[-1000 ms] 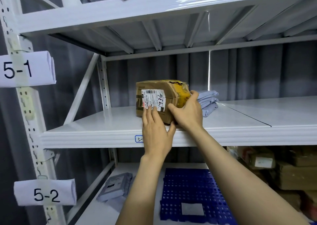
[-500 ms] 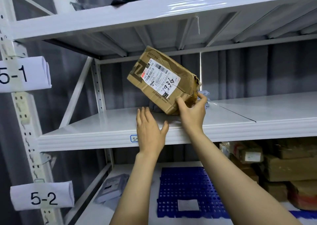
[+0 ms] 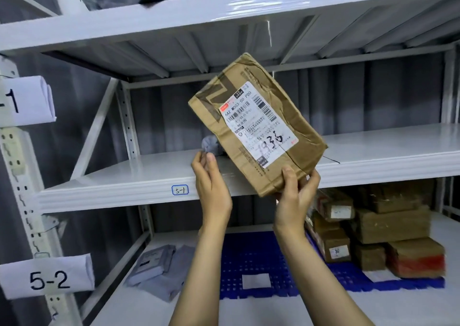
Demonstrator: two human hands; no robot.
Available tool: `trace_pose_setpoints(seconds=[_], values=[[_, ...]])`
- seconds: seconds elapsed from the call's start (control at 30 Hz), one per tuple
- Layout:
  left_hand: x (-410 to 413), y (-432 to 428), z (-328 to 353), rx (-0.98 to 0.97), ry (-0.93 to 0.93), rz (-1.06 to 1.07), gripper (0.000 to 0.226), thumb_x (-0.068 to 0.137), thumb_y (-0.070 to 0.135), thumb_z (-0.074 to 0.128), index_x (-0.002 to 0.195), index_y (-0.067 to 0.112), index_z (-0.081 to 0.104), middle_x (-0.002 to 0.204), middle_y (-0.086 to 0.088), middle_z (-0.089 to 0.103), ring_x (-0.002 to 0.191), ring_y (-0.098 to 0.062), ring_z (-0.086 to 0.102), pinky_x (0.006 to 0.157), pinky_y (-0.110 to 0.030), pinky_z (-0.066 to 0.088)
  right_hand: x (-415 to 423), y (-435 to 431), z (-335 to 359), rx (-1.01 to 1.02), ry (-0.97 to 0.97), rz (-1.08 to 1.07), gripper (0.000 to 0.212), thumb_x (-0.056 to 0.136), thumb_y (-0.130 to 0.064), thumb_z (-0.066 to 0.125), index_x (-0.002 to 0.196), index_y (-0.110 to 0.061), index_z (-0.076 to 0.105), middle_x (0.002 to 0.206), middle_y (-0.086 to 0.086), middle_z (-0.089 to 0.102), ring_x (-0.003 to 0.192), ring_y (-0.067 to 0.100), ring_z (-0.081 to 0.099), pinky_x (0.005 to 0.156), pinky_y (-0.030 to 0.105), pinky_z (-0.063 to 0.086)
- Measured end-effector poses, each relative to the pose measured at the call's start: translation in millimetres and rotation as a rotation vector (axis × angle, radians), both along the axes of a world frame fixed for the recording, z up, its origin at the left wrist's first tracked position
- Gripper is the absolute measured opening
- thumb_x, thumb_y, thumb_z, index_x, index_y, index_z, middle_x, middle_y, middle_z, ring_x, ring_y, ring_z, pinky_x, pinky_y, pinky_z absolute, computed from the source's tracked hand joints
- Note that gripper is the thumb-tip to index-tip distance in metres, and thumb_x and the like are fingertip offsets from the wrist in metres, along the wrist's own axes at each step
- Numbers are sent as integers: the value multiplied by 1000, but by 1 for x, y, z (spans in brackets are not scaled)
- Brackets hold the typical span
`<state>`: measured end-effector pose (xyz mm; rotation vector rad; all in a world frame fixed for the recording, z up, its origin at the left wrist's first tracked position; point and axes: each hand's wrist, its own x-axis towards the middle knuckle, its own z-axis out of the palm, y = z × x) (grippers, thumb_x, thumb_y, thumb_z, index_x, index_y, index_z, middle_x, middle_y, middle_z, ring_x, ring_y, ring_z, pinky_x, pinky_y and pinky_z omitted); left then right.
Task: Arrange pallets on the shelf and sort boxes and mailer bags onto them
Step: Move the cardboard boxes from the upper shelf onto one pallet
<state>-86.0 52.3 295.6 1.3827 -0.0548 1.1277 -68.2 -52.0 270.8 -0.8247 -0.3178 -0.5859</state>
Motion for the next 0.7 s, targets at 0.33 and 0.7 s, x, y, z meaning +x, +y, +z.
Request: trace_pose_setpoints(seconds=[0.33,0.7], values=[[-22,-35,-39,-243,-32,-231,60,95,53,39,143,18,31,144,-7,46,130,-16,48,111,-47,37,-20,-45,-93,79,82,-40,57,70,-52,59,125,-42,46,131,0,56,121,20,55,101,45,45],[-45,-22,-128,-220,188,-263,74,71,79,50,130,33,52,136,-4,56,128,-23,51,110,-56,34,-24,-89,-178,11,187,58,60,69,-39,62,122,-13,50,112,1,63,99,9,63,83,24,51]])
